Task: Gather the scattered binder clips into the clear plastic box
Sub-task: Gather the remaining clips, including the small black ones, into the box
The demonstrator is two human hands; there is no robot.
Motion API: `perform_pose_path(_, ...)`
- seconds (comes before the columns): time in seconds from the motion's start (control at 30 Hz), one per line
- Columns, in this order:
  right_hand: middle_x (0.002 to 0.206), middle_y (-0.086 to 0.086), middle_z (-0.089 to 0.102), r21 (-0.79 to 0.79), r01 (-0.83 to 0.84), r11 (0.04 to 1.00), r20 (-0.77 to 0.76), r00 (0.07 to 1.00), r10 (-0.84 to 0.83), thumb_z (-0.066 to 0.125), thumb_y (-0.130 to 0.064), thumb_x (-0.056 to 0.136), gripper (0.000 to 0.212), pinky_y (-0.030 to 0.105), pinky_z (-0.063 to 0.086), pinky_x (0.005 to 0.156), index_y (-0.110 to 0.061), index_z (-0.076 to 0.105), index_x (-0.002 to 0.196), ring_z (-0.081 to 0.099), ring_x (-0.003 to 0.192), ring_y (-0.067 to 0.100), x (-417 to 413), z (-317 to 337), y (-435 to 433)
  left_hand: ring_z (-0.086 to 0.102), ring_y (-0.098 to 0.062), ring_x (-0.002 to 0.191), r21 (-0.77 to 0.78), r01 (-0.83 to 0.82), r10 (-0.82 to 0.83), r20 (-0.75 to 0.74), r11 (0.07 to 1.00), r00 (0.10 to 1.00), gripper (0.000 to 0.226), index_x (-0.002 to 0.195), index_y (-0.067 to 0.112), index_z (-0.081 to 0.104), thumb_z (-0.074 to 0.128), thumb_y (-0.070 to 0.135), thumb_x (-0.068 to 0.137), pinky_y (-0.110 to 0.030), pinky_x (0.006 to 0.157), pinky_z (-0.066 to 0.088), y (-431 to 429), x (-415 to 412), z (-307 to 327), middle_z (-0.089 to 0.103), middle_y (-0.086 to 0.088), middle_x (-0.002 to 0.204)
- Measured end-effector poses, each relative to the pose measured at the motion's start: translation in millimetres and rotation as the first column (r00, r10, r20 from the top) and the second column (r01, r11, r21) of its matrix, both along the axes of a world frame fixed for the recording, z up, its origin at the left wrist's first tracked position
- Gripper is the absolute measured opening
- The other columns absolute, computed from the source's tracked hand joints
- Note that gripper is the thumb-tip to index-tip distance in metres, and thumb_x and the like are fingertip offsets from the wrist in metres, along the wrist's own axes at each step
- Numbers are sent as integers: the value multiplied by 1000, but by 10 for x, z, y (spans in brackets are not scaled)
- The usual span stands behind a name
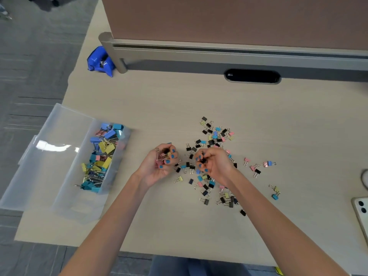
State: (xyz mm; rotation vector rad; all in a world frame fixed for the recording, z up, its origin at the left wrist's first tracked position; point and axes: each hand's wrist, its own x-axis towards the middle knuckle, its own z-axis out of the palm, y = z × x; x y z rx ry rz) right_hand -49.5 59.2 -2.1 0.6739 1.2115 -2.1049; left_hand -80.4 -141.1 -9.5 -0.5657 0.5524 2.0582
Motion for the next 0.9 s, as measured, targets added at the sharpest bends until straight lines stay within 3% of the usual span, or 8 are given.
perform_pose_path(0.13,72,6,48,14,-2,1000,21,1000,1,34,-3,79,17,19,36,46,-9,45,67,44,54,13,3,18,-152,52,-10,43,-290,-31,31,-6,956,1000,19,75,7,54,51,22,87,-16,33,43,-142,41,87,54,-5,62)
perform_pose_path(0.27,71,7,49,11,-24,1000,17,1000,24,37,-6,86,20,20,38,44,-7,46,68,45,54,16,2,119,-369,69,-20,67,-342,-72,91,40,937,995,26,87,0,64,46,18,96,-28,58,59,-336,105,121,68,-16,83)
perform_pose_path(0.4,57,-1,45,303,-136,943,-1,990,143,59,-33,90,41,20,32,46,-15,43,57,40,45,11,1,194,-623,71,-28,85,-368,-53,59,5,928,998,30,107,-6,60,38,13,101,-37,78,60,-495,181,177,69,-23,99)
perform_pose_path(0.47,50,-3,39,445,-146,883,-42,982,184,60,-41,90,47,19,26,45,-16,44,54,33,42,8,-14,218,-756,70,-21,76,-495,27,-59,-48,868,997,32,109,-4,60,35,15,103,-31,67,60,-558,226,214,69,-20,93)
perform_pose_path(0.53,46,-6,36,487,-138,862,-114,969,220,58,-33,93,41,15,21,42,-15,51,57,28,39,5,-34,242,-886,60,-13,58,-661,88,-224,-124,745,967,33,109,-1,61,35,19,104,-21,50,51,-607,261,251,66,-12,79)
perform_pose_path(0.6,43,-14,42,570,-179,802,-154,936,318,58,-21,92,29,10,23,40,-14,58,63,34,35,0,-58,277,-996,44,-10,50,-760,67,-322,-192,646,927,35,108,2,63,35,23,104,-19,46,36,-649,278,265,60,-4,67)
perform_pose_path(0.77,55,-5,47,676,-297,674,-134,851,508,61,-19,89,15,16,28,43,-13,63,76,34,42,4,-94,321,-1168,34,-9,51,-816,-32,-357,-287,577,889,29,100,9,58,30,17,104,-19,45,29,-739,249,306,47,0,65)
perform_pose_path(0.9,77,-8,63,646,-250,721,-230,837,496,66,-14,88,4,13,40,66,-13,69,85,55,69,2,-105,344,-1251,34,-9,52,-833,-46,-388,-304,551,870,27,99,9,54,28,14,103,-19,45,30,-770,218,356,47,-1,65)
